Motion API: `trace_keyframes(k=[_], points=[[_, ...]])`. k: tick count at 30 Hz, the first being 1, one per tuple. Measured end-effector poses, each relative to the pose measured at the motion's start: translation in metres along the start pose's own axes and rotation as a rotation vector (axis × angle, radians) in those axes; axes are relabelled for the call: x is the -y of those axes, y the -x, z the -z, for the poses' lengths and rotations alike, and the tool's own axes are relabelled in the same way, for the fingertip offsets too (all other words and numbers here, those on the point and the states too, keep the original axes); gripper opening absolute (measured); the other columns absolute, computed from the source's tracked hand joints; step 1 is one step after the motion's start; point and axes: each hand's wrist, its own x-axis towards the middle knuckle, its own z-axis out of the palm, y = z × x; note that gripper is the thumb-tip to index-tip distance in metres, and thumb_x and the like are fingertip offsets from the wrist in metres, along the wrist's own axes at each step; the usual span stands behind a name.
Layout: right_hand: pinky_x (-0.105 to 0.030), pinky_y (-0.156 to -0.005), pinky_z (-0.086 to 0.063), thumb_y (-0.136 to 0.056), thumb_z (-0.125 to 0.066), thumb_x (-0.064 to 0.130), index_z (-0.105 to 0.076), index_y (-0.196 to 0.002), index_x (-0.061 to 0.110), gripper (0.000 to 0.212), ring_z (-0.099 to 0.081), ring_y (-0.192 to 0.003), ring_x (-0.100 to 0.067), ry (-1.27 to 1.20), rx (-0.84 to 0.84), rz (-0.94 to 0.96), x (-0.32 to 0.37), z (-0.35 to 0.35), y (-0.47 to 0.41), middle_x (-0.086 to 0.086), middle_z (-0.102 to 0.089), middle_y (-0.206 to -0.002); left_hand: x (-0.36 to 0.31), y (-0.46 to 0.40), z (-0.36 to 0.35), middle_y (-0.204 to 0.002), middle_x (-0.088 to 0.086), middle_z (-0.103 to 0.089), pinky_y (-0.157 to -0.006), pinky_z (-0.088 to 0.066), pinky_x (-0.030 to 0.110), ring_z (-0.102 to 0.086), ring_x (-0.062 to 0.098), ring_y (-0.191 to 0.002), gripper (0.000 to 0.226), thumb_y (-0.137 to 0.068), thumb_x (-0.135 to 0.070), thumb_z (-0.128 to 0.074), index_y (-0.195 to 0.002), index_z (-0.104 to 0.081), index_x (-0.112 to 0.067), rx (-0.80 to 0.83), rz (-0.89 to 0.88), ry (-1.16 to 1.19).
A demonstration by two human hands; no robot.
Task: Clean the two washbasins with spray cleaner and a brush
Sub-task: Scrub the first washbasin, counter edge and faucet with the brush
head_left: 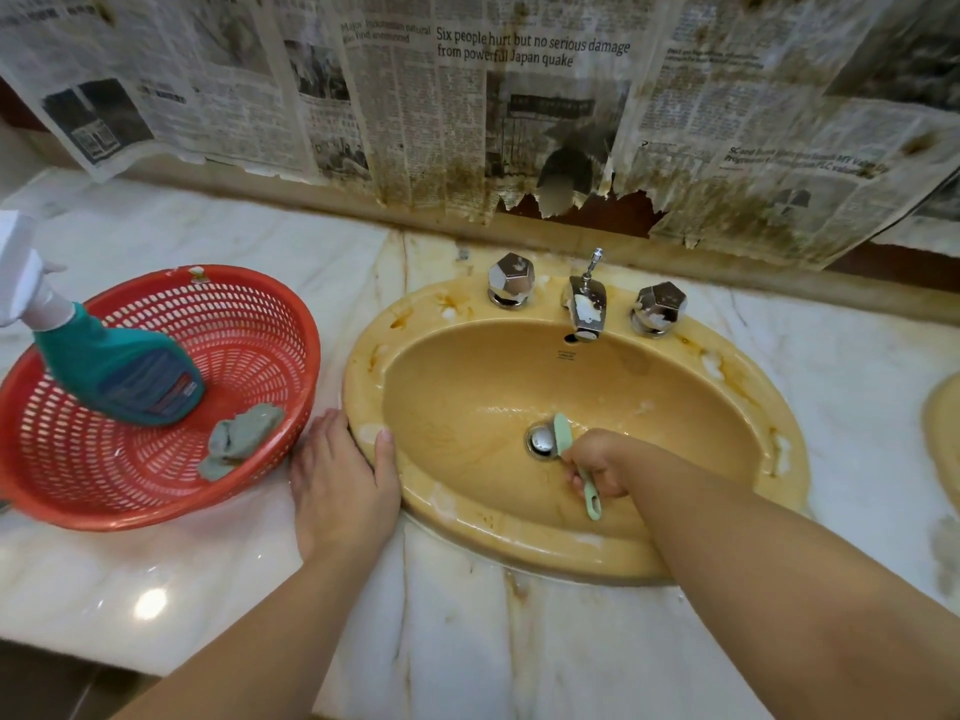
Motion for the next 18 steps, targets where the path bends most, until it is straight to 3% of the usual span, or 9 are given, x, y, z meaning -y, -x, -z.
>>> trace_keyframes(k=[3,6,10,14,18], points=[[-0.027,-0.054,-0.042,-0.103,-0.035,0.008,-0.050,-0.109,0.006,0.017,-0.048,-0.047,-0.018,0.078,-0.038,0.044,-0.001,-0.006,0.007,-0.009,-0.052,-0.070,0.001,0.000,0.000,-0.147,0.011,-0.048,-0.120,-0.027,0.051,-0.038,0.030,-0.141,0.058,-0.101,-0.052,-0.039,-0.143,-0.041,-0.012,0.002,-0.001,0.007],[-0.027,-0.056,-0.042,-0.102,-0.044,0.011,-0.055,-0.103,0.002,0.014,-0.054,-0.045,-0.020,0.153,-0.057,0.095,-0.001,0.001,0.019,-0.010,-0.057,-0.063,0.000,0.001,0.000,-0.148,0.011,-0.047,-0.120,-0.026,0.050,-0.037,0.030,-0.142,0.057,-0.101,-0.051,-0.040,-0.143,-0.041,-0.012,0.000,0.000,0.009],[-0.027,-0.054,-0.040,-0.103,-0.050,0.031,-0.052,-0.096,0.000,0.031,-0.055,-0.047,-0.025,0.281,-0.101,0.226,0.009,0.003,0.044,-0.016,-0.058,-0.059,0.000,0.001,0.001,-0.151,0.013,-0.045,-0.121,-0.025,0.050,-0.036,0.031,-0.143,0.060,-0.101,-0.050,-0.042,-0.144,-0.040,-0.010,0.002,0.000,0.008],[-0.025,-0.045,-0.031,-0.100,-0.042,0.019,-0.052,-0.096,0.001,0.021,-0.047,-0.048,-0.024,0.561,-0.221,0.303,0.023,-0.003,0.061,-0.013,-0.054,-0.065,-0.001,0.001,0.002,-0.150,0.013,-0.045,-0.120,-0.026,0.051,-0.036,0.032,-0.142,0.060,-0.100,-0.051,-0.042,-0.144,-0.040,-0.009,0.009,0.000,0.007],[-0.028,-0.046,-0.046,-0.098,-0.048,0.013,-0.059,-0.106,0.004,0.016,-0.068,-0.058,-0.025,0.705,-0.304,0.301,0.038,0.005,0.058,-0.013,-0.064,-0.080,-0.001,0.001,0.002,-0.152,0.012,-0.043,-0.122,-0.024,0.050,-0.034,0.030,-0.144,0.062,-0.101,-0.052,-0.041,-0.146,-0.038,-0.010,0.013,-0.001,0.000]])
